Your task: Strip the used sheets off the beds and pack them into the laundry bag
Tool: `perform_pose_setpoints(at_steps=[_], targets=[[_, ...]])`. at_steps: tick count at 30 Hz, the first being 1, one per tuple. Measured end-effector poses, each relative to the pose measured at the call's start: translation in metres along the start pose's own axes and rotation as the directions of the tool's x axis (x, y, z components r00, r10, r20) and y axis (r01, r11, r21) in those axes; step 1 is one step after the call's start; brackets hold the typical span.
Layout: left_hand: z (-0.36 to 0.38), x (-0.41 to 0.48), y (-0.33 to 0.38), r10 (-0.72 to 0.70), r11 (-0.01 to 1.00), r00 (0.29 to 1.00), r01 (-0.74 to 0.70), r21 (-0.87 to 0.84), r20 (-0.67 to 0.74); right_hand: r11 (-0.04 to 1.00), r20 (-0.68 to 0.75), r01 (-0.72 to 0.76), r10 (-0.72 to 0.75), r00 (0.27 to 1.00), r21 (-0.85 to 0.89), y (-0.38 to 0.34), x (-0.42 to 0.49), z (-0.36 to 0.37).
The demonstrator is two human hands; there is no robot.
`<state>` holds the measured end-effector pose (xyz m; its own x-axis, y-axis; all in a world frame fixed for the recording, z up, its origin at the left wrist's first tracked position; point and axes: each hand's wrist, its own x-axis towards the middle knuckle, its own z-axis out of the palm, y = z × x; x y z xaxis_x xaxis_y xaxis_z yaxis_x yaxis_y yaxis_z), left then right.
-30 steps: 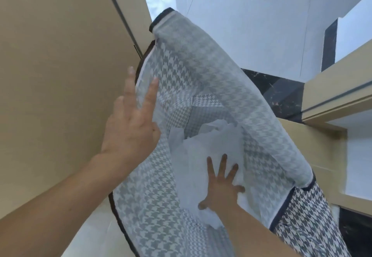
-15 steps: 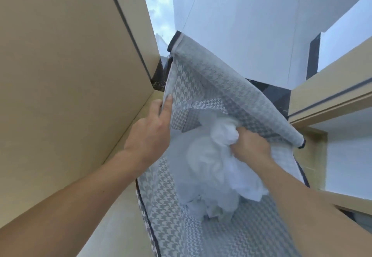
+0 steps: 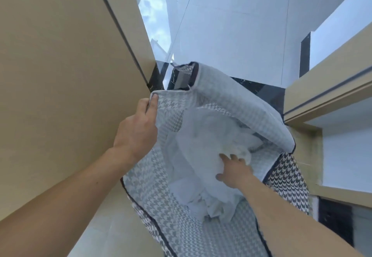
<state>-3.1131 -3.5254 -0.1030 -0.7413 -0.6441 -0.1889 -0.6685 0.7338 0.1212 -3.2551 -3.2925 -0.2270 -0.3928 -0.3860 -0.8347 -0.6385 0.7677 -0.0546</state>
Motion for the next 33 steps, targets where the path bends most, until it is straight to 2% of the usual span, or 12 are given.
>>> perform_pose_setpoints(at_steps=[2, 4, 7, 8, 10, 12, 14, 18, 21, 24, 28, 33], targets=[[0.000, -0.002, -0.006, -0.030, 0.999, 0.999, 0.029, 0.015, 0.033, 1.000, -0.041, 0.003, -0.003, 0.999, -0.003, 0.001, -0.007, 0.005], [-0.002, -0.001, -0.012, -0.065, 0.998, 0.996, 0.064, 0.015, 0.060, 0.999, -0.253, -0.023, 0.015, 0.967, -0.029, 0.007, -0.018, 0.002], [-0.003, 0.000, -0.017, -0.093, 0.996, 0.993, 0.094, -0.010, 0.070, 0.979, -0.589, -0.183, 0.202, 0.782, 0.093, 0.026, -0.038, 0.000], [-0.001, 0.000, -0.018, -0.088, 0.996, 0.994, 0.089, -0.015, 0.064, 0.943, -0.531, -0.267, 0.334, 0.779, 0.201, 0.033, -0.043, 0.002], [0.003, 0.000, -0.017, -0.078, 0.997, 0.996, 0.080, -0.022, 0.050, 0.779, -0.192, -0.445, 0.567, 0.801, 0.441, 0.047, -0.047, 0.015], [0.007, 0.001, -0.013, -0.086, 0.996, 0.995, 0.088, -0.022, 0.056, 0.532, 0.103, -0.503, 0.611, 0.785, 0.681, 0.063, -0.033, 0.040], [0.011, 0.001, -0.008, -0.109, 0.994, 0.991, 0.110, -0.006, 0.072, 0.437, 0.184, -0.456, 0.534, 0.825, 0.775, 0.065, -0.031, 0.059], [0.015, 0.000, -0.005, -0.130, 0.991, 0.982, 0.134, -0.016, 0.137, 0.456, 0.022, -0.345, 0.579, 0.815, 0.820, 0.073, -0.030, 0.069], [0.001, 0.000, 0.001, -0.127, 0.988, 0.973, 0.141, -0.056, 0.192, 0.327, -0.205, -0.022, 0.642, 0.739, 0.945, 0.085, -0.064, 0.013], [-0.036, 0.002, 0.003, -0.126, 0.984, 0.974, 0.146, -0.098, 0.186, 0.418, -0.415, 0.149, 0.671, 0.615, 0.896, 0.102, -0.141, -0.068], [-0.090, -0.003, -0.010, -0.035, 0.987, 0.988, 0.058, -0.150, 0.150, 0.480, -0.539, 0.252, 0.689, 0.485, 0.840, 0.117, -0.231, -0.124], [-0.088, -0.013, -0.034, -0.013, 0.989, 0.991, 0.032, -0.145, 0.133, 0.480, -0.458, 0.097, 0.728, 0.510, 0.872, 0.104, -0.223, -0.109]])
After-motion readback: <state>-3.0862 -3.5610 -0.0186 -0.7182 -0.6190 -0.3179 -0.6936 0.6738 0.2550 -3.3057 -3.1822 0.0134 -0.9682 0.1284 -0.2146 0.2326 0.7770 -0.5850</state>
